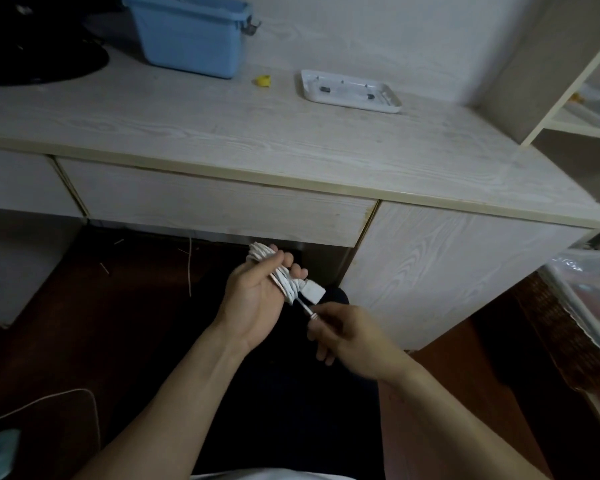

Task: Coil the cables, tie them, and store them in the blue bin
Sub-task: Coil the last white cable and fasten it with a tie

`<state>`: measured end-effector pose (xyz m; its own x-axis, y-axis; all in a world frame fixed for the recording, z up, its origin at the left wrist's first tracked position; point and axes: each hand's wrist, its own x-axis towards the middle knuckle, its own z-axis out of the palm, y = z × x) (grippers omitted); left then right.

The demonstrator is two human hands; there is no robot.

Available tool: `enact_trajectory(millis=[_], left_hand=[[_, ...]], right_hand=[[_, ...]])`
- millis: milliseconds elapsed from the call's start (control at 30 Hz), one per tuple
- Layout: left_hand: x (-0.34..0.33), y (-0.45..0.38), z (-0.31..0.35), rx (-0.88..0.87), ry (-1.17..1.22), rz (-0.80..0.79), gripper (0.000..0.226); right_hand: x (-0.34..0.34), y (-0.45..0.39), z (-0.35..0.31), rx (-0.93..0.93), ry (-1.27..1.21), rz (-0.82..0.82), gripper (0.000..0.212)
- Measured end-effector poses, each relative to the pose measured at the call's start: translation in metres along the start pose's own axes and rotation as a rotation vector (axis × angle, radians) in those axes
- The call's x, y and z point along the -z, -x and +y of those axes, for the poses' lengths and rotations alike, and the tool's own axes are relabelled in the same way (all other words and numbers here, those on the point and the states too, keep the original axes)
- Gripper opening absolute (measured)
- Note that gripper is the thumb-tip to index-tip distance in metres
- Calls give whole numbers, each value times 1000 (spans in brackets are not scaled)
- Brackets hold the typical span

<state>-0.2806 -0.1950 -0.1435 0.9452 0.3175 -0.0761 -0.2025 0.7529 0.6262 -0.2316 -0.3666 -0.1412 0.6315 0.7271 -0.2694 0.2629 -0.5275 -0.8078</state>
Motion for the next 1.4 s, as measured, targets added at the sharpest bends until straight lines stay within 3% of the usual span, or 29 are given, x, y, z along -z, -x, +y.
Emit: enact_trajectory(millis=[133, 300, 467, 633, 800, 900, 1033, 1167, 1300, 1400], left_hand=[[-3, 1, -14, -77, -174, 77, 13], [2, 7, -27, -273, -944, 26, 19], [0, 7, -27, -169, -1290, -1, 27], [-12, 5, -14, -4, -1410, -108, 31], [-27, 4, -3, 245, -1179, -267, 58], [-32, -5, 1, 416, -1034, -390, 85], [-54, -25, 16, 649, -830, -559, 90], [-66, -60, 40, 744, -646, -683, 97], [-64, -88, 66, 695, -448, -928, 68], [-66, -109, 85, 559, -581, -1042, 40]], right_hand=[[-9, 2, -6, 14, 104, 62, 18], [-12, 5, -9, 7, -56, 200, 21], [-8, 6, -9, 51, -184, 413, 13], [-13, 4, -6, 151, -57, 542, 9], [-12, -2, -11, 333, -10, 576, 43], [-1, -11, -15, 445, 165, 693, 34], [22, -24, -33, 423, 187, 488, 23], [54, -42, -58, 498, 254, 518, 30], [83, -59, -91, 417, 256, 427, 38], [102, -76, -109, 362, 261, 388, 28]])
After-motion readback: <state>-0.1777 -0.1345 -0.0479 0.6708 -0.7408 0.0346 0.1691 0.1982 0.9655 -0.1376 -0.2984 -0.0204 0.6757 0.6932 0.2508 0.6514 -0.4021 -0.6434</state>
